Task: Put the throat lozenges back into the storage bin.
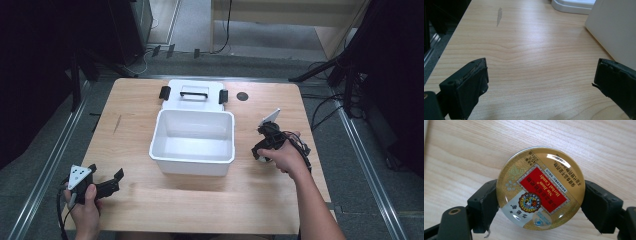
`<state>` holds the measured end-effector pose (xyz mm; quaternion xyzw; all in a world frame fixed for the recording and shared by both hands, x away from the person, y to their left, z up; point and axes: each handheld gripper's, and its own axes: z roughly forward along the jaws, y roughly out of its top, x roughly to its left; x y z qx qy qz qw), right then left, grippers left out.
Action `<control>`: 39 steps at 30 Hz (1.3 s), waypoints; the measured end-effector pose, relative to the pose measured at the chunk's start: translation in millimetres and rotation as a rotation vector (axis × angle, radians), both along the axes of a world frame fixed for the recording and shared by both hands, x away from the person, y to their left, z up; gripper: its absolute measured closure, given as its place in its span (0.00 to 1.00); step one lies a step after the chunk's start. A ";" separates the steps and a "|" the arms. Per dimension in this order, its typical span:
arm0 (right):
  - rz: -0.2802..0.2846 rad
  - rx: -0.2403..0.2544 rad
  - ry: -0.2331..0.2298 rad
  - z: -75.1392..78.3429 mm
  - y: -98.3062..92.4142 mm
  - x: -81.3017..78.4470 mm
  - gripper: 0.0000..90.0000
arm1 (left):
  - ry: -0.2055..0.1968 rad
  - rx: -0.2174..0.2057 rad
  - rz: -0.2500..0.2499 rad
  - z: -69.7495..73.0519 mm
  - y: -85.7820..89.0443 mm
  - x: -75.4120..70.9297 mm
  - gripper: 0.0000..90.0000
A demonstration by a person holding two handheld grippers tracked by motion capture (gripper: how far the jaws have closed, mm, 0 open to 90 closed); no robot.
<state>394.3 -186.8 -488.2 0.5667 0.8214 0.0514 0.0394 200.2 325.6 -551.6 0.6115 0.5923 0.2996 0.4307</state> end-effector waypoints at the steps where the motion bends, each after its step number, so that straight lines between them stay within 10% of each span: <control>1: 0.016 -0.005 -0.004 2.0 0.0 -0.5 0.23 | 0.000 0.000 0.000 0.0 0.0 0.0 0.00; 18: 0.272 0.020 -0.055 53.8 15.7 -11.2 0.23 | -0.001 -0.003 -0.004 -0.1 0.4 0.1 0.00; 39: 0.415 0.001 -0.133 122.5 62.9 -20.1 0.23 | 0.000 -0.011 -0.011 -0.3 0.3 0.5 0.00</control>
